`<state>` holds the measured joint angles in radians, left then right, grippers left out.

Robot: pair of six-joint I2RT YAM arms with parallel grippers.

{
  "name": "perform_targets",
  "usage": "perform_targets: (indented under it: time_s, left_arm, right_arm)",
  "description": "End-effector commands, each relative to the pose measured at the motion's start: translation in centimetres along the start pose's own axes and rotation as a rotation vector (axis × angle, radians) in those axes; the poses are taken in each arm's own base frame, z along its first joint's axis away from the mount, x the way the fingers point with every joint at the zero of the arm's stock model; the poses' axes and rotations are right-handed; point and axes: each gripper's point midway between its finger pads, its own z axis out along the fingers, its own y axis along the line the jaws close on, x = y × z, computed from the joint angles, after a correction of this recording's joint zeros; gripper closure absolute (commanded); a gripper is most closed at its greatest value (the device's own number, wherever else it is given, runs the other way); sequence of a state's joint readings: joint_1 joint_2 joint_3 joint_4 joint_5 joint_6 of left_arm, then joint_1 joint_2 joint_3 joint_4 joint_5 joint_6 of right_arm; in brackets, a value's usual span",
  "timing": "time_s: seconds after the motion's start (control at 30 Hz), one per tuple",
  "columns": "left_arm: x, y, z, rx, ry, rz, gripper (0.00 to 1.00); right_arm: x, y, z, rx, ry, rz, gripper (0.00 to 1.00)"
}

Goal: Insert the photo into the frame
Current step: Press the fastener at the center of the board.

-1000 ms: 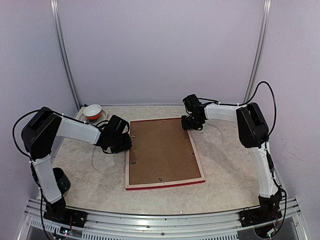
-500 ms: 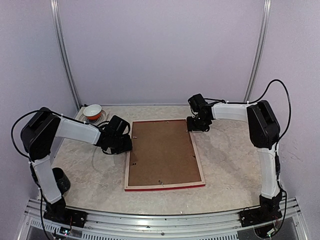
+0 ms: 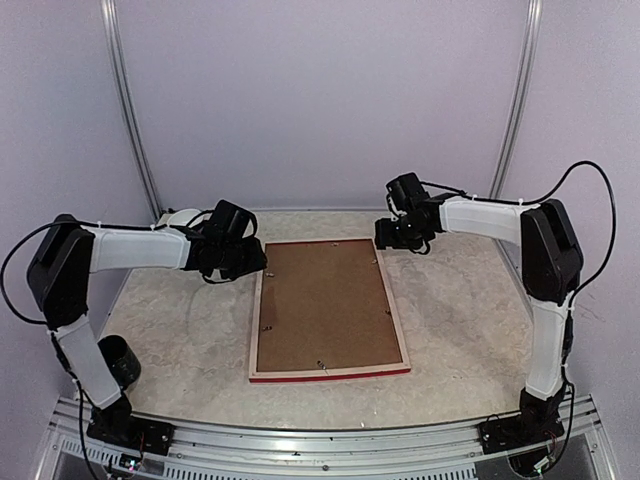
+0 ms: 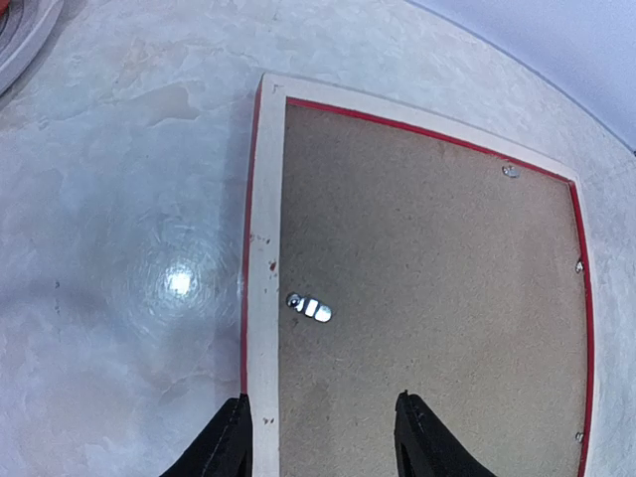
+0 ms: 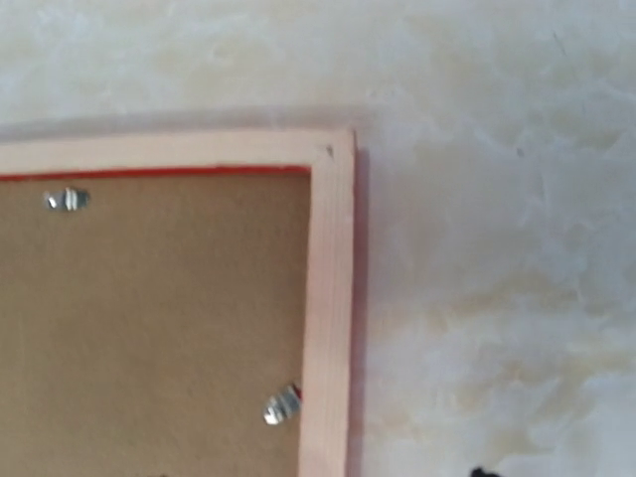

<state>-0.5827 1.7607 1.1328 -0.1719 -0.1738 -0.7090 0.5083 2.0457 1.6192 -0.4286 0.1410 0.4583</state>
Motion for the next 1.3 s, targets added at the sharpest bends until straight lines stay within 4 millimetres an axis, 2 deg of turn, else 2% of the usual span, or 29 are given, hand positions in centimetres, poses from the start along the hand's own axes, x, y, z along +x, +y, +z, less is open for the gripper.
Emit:
perform_targets:
  time_s: [0.0,0.17,0.37,0.93,1.27]
  left_arm:
    - [-0.7,0.4,1.1,-0.064,0.012,0.036,0.51]
    - [-1.4,0.7,2.5,-0.152,0.005,0.092,0.51]
    - [-1.4,1.4,3.5,-0.268,-0.010,0.173,0.51]
    - [0.5,1.4,6.3,-0.283,0.041,0.221,0.51]
    - [0.8,0.9,6.7,-0.263,0.052,0.231,0.51]
  right_arm:
    - [0.2,-0.4,-1.2,-0.009,-0.014,-0.002,0.35]
    - [0.8,-0.7,-1.7,-0.012,-0.017,-0.001,0.33]
    - [1.1,-0.6,-2.0,-0.024,-0.022,0.002,0.31]
    - [1.7,-0.4,-1.8,-0.032,-0.014,0.001,0.28]
    - [2.0,-0.4,-1.6,-0.034,-0.011,0.000,0.28]
